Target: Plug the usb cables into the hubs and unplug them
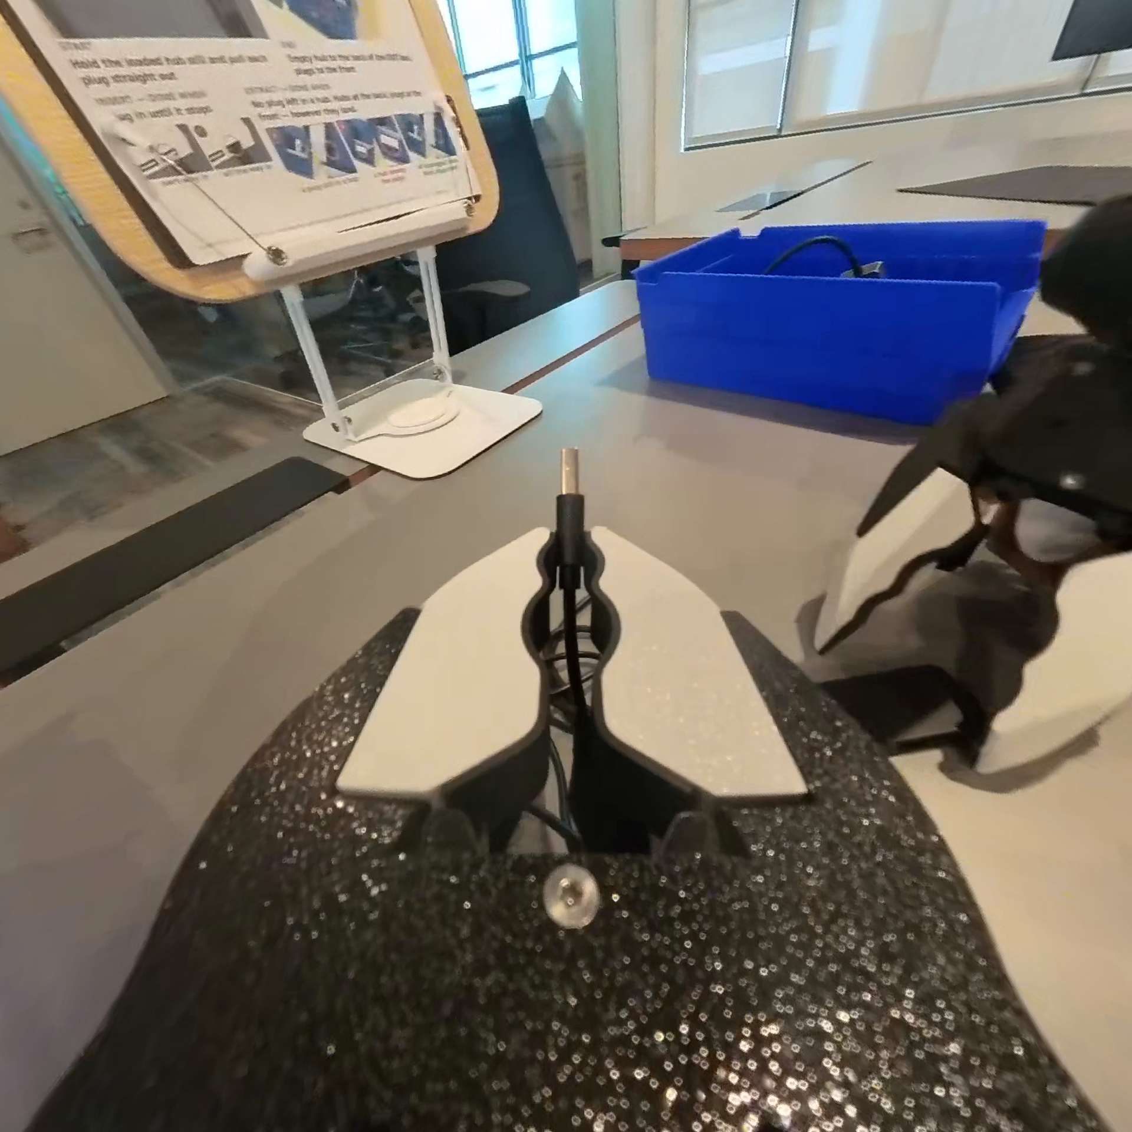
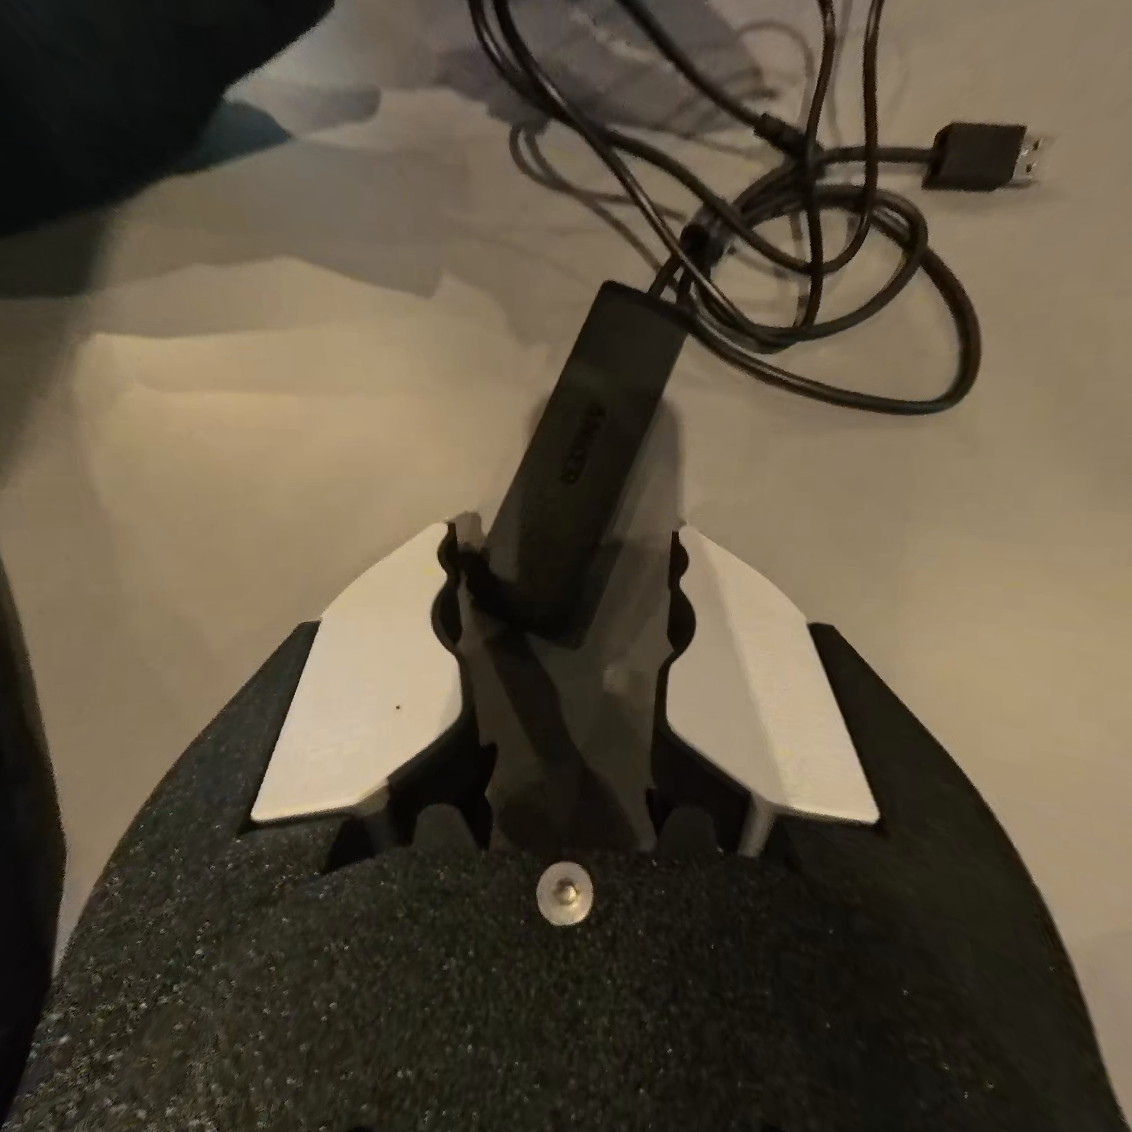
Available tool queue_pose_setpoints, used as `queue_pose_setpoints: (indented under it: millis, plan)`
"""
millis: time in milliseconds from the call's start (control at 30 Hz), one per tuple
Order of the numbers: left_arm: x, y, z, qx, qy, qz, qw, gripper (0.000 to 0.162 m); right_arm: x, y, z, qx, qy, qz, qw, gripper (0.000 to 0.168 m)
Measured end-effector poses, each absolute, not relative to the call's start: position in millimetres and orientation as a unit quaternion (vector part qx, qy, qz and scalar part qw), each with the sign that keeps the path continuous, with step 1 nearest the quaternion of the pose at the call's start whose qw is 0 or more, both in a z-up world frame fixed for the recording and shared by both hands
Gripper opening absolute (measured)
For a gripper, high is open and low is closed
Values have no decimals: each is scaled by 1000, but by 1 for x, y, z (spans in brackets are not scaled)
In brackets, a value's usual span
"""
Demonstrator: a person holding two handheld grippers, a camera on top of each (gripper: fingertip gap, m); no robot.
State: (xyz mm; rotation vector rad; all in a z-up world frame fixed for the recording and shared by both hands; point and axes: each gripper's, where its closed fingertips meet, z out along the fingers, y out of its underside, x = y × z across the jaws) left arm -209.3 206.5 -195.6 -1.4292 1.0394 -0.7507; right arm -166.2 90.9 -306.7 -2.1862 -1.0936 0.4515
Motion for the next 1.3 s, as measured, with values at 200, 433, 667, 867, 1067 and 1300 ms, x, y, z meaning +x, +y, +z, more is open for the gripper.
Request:
queue_pose_setpoints:
  millis: [200,433,667,867,1067,1300]
  plan:
    - [-210,207,-194,-611,439,-320,576,7,-173,84,-307,-833,-425,154,320,47]
    - [-211,206,-191,-611,436,-318,579,7,-163,101,-288,-834,-361,161,386,34]
    - [-197,184,-191,-599,464,-368,539,7,-108,122,-231,-780,-152,342,502,0]
    - [-185,175,-207,-604,495,-359,510,7,-88,116,-249,-811,-182,300,467,0]
    - [-187,180,-210,-609,493,-344,518,7,-142,86,-273,-844,-260,245,400,61]
    - [-184,176,-212,-603,506,-338,516,7,-149,89,-304,-877,-267,91,388,96]
